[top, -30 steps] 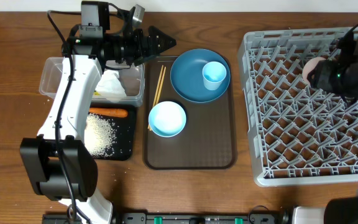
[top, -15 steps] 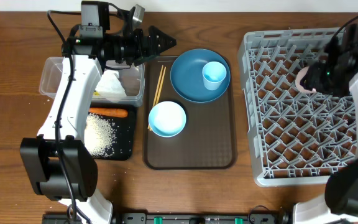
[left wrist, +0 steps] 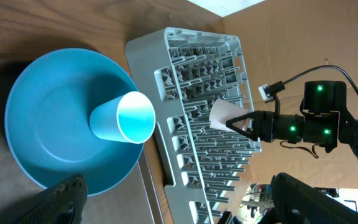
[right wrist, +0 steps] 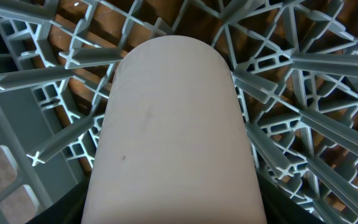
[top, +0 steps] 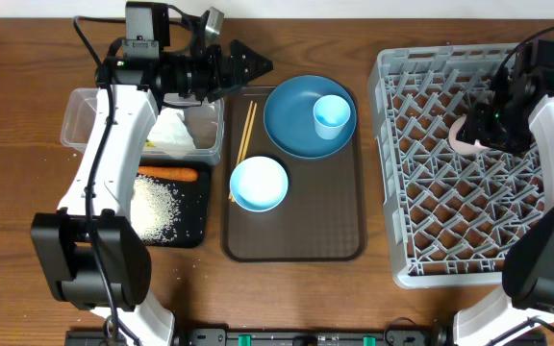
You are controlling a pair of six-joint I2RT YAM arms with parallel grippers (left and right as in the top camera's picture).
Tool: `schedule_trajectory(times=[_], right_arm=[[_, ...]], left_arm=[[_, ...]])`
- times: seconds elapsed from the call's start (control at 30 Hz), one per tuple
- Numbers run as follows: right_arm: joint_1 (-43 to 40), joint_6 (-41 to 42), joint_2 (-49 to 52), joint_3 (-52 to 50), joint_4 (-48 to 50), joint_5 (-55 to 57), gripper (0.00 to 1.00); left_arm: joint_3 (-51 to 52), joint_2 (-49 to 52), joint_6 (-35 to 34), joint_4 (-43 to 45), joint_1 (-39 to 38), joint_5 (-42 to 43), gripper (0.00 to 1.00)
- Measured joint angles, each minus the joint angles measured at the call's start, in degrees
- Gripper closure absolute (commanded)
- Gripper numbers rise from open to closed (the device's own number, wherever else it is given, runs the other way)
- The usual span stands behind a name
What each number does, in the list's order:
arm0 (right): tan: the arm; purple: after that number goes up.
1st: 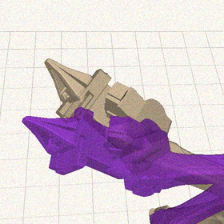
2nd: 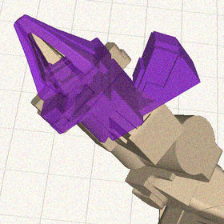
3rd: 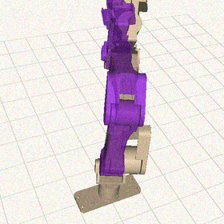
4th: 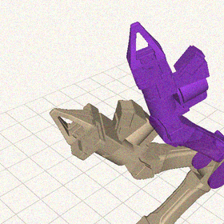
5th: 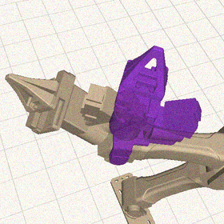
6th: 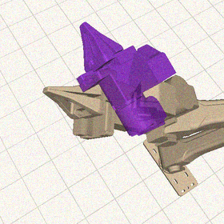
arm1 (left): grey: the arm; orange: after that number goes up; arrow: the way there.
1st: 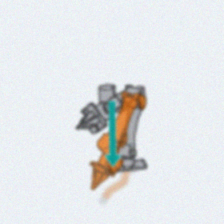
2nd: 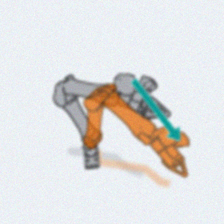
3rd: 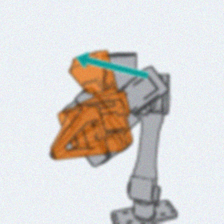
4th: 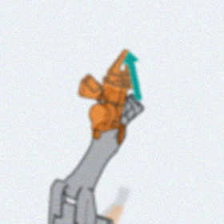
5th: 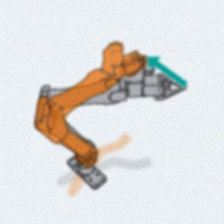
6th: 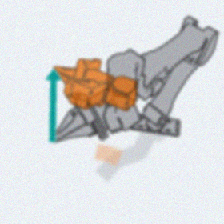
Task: Sort waste into correct bins and load items into the dishwasher rack
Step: 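Lower the pink cup upside down into the rack with the right gripper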
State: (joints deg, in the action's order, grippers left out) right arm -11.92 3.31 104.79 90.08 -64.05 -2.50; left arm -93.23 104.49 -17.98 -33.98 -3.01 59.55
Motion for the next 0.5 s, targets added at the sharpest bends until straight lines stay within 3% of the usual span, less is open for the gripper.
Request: schedule_trajectory(times=[0.5], right_arm=[[0.00, -0.59, 0.15, 0.42, -0.96, -0.02, 0.75]], left_arm=[[0.00, 0.00, 0.00, -0.09, 0.00, 0.00, 0.05]])
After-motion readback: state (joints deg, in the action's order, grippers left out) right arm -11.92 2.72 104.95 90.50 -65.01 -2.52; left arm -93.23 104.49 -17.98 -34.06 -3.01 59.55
